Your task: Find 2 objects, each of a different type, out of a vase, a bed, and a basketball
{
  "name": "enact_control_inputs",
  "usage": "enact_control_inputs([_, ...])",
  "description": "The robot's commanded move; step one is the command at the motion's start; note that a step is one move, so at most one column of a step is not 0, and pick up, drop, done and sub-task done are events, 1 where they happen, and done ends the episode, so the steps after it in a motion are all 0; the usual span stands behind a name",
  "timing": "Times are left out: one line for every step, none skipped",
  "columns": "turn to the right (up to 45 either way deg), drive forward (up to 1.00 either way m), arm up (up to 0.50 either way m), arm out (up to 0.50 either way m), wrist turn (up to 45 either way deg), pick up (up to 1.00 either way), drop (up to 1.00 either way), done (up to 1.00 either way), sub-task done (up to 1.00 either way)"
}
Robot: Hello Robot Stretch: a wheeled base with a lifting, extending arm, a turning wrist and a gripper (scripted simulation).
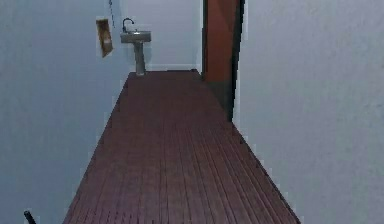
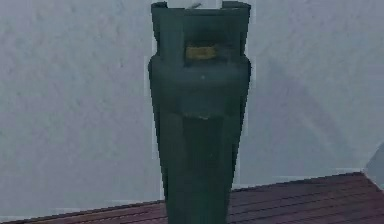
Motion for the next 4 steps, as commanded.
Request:
enact_control_inputs([0.0,1.00,0.00,0.00,0.0,0.00,0.00,0.00,0.00])
enact_control_inputs([0.0,1.00,0.00,0.00,0.0,0.00,0.00,0.00,0.00])
enact_control_inputs([0.0,0.75,0.00,0.00,0.0,0.00,0.00,0.00,0.00])
enact_control_inputs([45.0,0.00,0.00,0.00,0.0,0.00,0.00,0.00,0.00])
